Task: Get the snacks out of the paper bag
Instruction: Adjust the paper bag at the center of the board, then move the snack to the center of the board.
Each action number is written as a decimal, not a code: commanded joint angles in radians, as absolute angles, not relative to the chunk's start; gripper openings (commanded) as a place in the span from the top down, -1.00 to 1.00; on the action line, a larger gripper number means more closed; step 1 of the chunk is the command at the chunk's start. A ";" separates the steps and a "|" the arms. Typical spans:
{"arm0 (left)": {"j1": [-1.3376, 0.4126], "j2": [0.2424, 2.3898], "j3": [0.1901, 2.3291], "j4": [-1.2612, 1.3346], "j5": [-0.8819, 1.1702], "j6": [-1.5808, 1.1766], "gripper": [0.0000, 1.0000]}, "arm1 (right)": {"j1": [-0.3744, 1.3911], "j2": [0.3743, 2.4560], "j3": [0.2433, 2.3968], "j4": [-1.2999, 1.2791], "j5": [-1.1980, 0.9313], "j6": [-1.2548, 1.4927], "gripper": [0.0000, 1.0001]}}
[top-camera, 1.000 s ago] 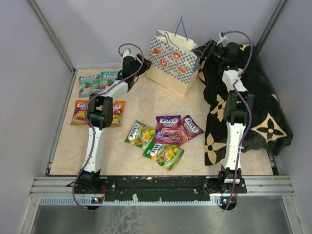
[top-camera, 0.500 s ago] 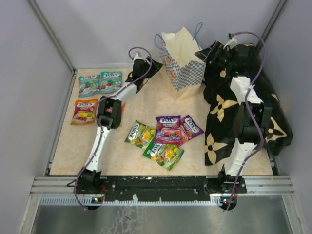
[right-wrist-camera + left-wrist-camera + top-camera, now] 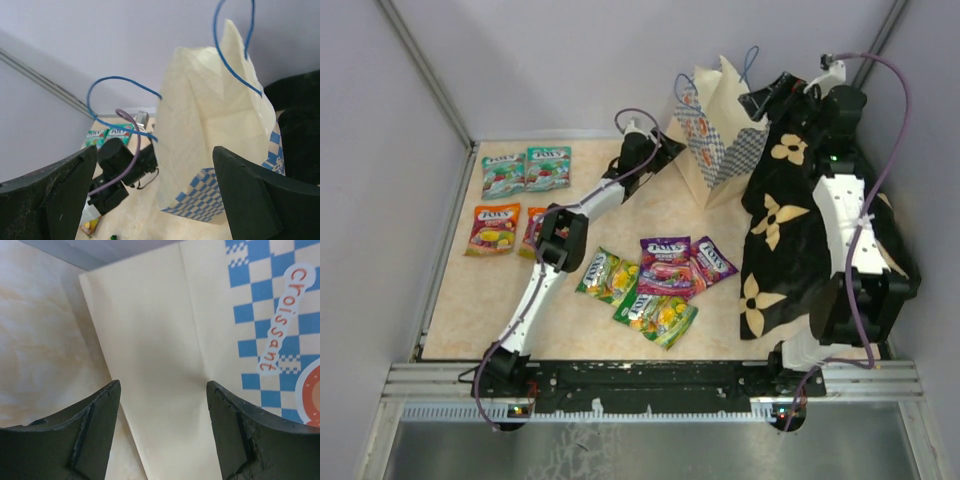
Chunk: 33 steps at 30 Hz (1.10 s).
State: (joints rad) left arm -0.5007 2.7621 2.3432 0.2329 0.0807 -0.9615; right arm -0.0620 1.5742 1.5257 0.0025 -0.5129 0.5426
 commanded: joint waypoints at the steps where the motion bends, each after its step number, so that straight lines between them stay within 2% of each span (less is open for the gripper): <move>1: -0.531 2.763 2.389 0.275 0.091 -0.979 -0.51 | -0.065 1.425 1.501 -0.003 -0.469 0.526 -0.99; 4: -0.527 2.737 2.373 0.258 0.102 -0.951 -0.51 | -0.049 1.362 1.473 -0.016 -0.434 0.523 -0.98; 6: -0.518 2.654 2.286 0.254 0.082 -0.881 -0.52 | -0.008 1.324 1.461 -0.043 -0.381 0.493 -0.99; 9: -0.509 2.383 1.954 0.363 -0.049 -0.690 -0.59 | 0.119 1.270 1.451 -0.137 -0.226 0.416 -0.99; 13: -0.499 2.015 1.536 0.445 -0.169 -0.458 -0.75 | 0.312 1.171 1.291 -0.123 -0.026 0.454 -0.98; 16: -0.497 1.742 1.305 0.443 -0.176 -0.360 -0.85 | 0.434 1.093 1.113 -0.096 0.042 0.519 -0.82; 18: -0.493 1.605 1.177 0.411 -0.171 -0.339 -0.91 | 0.502 1.064 1.011 -0.120 0.122 0.515 -0.79; 24: -0.474 1.320 0.869 0.298 -0.062 -0.412 -0.99 | 0.509 1.080 0.834 -0.210 0.060 0.498 -0.59; 33: -0.470 1.134 0.600 0.253 0.074 -0.528 -0.98 | 0.410 1.220 0.766 -0.148 -0.149 0.516 -0.38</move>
